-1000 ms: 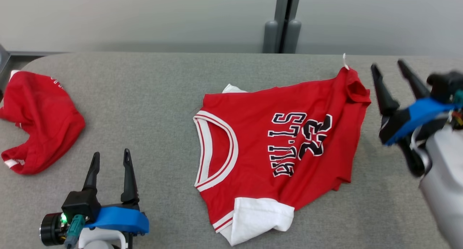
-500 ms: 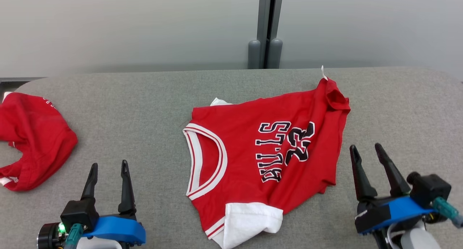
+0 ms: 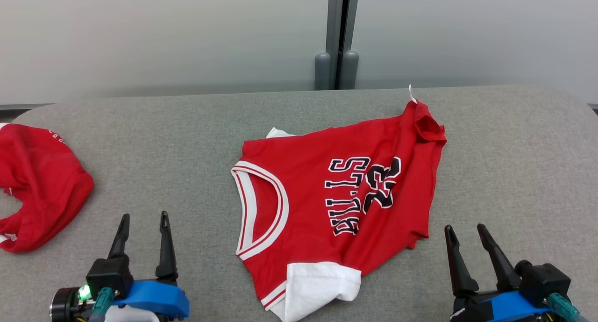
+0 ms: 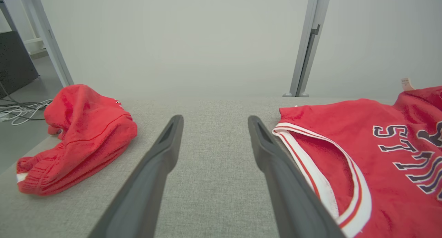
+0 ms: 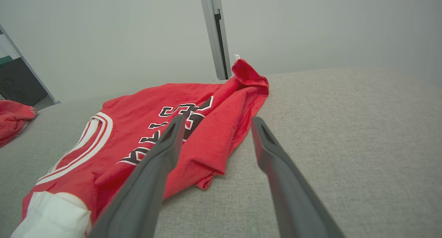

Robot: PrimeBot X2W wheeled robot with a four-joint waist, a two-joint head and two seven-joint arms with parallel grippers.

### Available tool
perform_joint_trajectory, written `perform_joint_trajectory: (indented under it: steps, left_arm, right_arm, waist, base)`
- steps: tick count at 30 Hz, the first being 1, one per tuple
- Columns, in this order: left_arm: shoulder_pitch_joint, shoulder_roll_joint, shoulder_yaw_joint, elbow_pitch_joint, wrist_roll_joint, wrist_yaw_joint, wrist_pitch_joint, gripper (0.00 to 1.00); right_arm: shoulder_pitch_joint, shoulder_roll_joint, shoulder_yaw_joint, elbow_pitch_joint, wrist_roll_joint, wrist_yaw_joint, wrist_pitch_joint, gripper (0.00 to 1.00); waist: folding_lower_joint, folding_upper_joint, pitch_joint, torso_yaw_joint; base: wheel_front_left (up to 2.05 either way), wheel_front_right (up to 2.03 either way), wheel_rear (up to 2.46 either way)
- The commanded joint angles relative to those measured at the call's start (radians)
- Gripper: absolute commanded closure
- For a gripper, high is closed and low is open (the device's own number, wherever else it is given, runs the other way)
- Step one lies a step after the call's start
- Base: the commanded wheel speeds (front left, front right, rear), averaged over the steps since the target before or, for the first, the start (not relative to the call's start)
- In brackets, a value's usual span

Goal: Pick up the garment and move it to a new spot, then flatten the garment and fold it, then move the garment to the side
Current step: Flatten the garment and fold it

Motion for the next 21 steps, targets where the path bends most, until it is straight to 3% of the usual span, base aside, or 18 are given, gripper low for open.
perform_joint_trajectory:
  steps: [1, 8, 14, 21]
  left_arm:
    - [-0.032, 0.008, -0.015, 0.007, 0.019, -0.006, -0.003, 0.00]
    - [-0.113, 0.021, -0.095, 0.070, 0.070, -0.027, 0.022, 0.00]
    - [-0.169, 0.037, -0.198, 0.119, 0.110, -0.059, 0.128, 0.00]
    - [-0.156, 0.046, -0.312, 0.176, 0.075, -0.076, 0.304, 0.00]
  right_arm:
    - [-0.025, 0.003, -0.003, 0.002, -0.008, 0.000, -0.004, 0.00]
    - [-0.048, 0.004, -0.015, 0.017, -0.024, 0.000, -0.004, 0.00]
    - [-0.045, 0.005, -0.024, 0.031, -0.029, 0.000, -0.004, 0.00]
    - [-0.062, 0.006, -0.029, 0.044, -0.033, 0.000, -0.004, 0.00]
  waist:
    - [0.0000, 0.0000, 0.004, -0.003]
    - [0.0000, 0.0000, 0.015, -0.016]
    - [0.0000, 0.0000, 0.025, -0.034]
    - [0.0000, 0.0000, 0.042, -0.052]
  base:
    - [0.00, 0.00, 0.00]
    - [0.00, 0.00, 0.00]
    - [0.00, 0.00, 0.00]
    - [0.00, 0.00, 0.00]
